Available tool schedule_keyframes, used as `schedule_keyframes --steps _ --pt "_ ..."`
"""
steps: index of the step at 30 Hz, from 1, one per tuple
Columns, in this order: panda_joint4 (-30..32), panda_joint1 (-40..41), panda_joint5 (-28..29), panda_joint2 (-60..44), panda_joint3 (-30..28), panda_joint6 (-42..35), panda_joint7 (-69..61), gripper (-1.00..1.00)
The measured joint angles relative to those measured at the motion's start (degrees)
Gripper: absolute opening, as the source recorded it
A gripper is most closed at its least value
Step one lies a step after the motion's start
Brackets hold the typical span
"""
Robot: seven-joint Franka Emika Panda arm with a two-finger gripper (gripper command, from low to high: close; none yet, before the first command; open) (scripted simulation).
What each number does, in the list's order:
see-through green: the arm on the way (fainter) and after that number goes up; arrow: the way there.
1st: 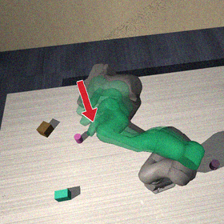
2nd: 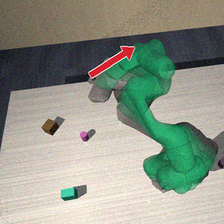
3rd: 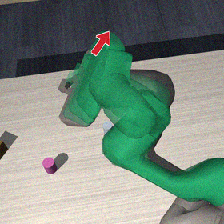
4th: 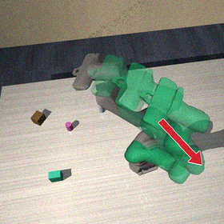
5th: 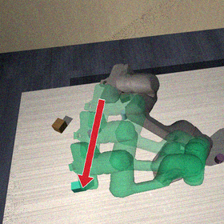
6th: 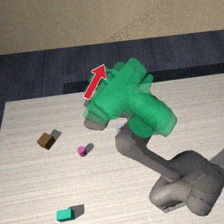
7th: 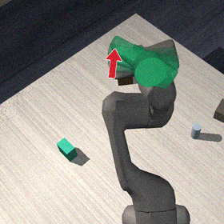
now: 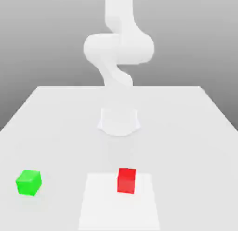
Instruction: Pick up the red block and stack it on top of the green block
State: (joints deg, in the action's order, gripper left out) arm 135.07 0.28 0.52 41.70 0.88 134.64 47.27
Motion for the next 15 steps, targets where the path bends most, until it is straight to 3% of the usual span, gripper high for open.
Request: schedule_keyframes --steps 15 --pt "23.0 1.7 0.6 -31.1 4.1 20.9 8.2 0.0"
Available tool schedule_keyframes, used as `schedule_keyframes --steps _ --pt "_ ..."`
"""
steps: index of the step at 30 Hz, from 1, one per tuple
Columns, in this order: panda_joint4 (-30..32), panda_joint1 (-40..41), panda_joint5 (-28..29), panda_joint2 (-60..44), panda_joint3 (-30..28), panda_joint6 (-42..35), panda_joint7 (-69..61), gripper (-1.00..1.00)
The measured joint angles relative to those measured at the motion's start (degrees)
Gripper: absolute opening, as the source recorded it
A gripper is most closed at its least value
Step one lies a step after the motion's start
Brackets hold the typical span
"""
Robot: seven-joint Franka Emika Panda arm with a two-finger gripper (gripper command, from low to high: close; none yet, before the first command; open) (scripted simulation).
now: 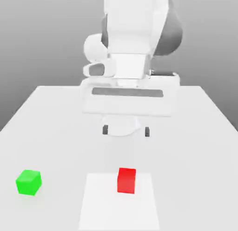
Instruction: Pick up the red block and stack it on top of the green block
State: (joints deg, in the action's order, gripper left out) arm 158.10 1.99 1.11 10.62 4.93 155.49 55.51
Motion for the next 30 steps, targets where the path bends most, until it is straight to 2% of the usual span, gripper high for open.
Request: schedule_keyframes --steps 3,9,10,17,23,25,30 --pt "4.3 -0.5 -1.3 -7.5 0.2 5.3 0.7 0.0" --pt "3.6 -2.0 1.7 -20.1 -2.0 15.8 3.2 0.0" --pt "3.4 -2.6 2.2 -22.0 -2.7 17.4 3.6 -1.0" --pt "3.3 -2.6 2.5 -22.4 -2.8 17.8 3.8 -1.0" --pt "4.9 -1.8 -0.9 -11.6 -1.2 8.5 1.3 -1.0" --pt "4.7 -1.6 -1.6 -9.0 -2.3 5.7 -0.8 -1.0" --pt "0.2 7.7 -2.3 -9.4 -7.8 1.6 -13.0 -1.0"
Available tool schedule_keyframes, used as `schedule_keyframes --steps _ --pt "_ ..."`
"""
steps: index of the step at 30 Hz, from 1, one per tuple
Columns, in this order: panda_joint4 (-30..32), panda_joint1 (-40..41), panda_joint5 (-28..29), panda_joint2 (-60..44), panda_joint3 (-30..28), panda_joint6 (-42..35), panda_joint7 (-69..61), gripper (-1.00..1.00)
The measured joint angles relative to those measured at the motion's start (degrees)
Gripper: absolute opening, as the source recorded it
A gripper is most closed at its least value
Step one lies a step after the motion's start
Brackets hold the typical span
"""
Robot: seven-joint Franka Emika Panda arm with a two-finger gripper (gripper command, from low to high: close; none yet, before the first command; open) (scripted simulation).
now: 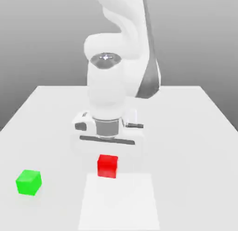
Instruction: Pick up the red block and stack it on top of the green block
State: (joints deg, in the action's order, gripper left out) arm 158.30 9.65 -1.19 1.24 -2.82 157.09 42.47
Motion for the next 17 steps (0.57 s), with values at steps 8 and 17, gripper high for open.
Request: schedule_keyframes --steps 8,17 --pt "-8.0 14.1 0.3 -2.3 -8.0 -5.8 -20.4 -1.0" --pt "-9.9 17.8 -4.4 -13.5 -5.9 3.2 -27.2 1.0"
